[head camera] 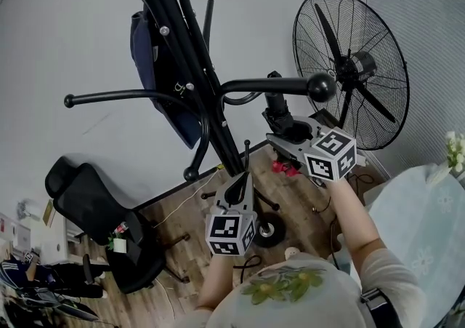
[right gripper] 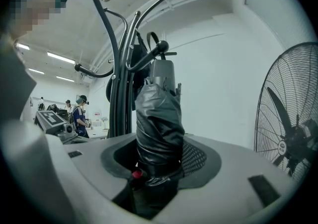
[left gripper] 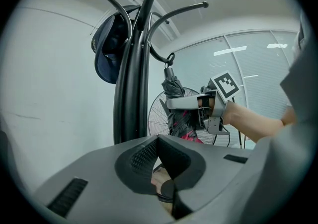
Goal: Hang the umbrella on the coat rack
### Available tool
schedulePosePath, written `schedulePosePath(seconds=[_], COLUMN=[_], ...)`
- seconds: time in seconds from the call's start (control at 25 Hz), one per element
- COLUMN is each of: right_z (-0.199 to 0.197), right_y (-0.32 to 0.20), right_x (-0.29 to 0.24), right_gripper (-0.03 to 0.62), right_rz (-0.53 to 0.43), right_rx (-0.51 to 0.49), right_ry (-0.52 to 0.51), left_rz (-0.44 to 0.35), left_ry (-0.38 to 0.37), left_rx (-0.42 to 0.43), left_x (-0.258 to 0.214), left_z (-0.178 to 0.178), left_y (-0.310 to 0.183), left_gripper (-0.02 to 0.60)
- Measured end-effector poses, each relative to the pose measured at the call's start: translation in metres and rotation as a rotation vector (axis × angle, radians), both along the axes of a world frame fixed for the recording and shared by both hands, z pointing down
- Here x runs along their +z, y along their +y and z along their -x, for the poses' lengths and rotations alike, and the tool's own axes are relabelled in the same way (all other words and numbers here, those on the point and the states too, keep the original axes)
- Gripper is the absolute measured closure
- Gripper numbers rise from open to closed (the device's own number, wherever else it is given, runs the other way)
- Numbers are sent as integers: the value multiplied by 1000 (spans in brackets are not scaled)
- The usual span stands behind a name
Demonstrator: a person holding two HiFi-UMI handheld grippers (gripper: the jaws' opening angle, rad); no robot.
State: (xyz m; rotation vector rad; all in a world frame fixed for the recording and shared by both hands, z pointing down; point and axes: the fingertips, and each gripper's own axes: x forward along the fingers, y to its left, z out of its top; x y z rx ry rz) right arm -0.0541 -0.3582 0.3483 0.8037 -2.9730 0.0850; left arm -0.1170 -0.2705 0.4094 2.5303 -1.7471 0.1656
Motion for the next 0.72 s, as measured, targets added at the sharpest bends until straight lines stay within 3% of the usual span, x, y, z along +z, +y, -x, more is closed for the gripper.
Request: schedulePosePath(seconds=[0.72], right_z=[7], right_y=[2], right_x=[9], right_gripper=[373], right_rz=[12], right_rx=[-15], right_ry=[5], left_rz=[6], left_ry=[-2], left_rx=[-9], left_x=[3], left_z=[2], left_y=[1], left_gripper=[577])
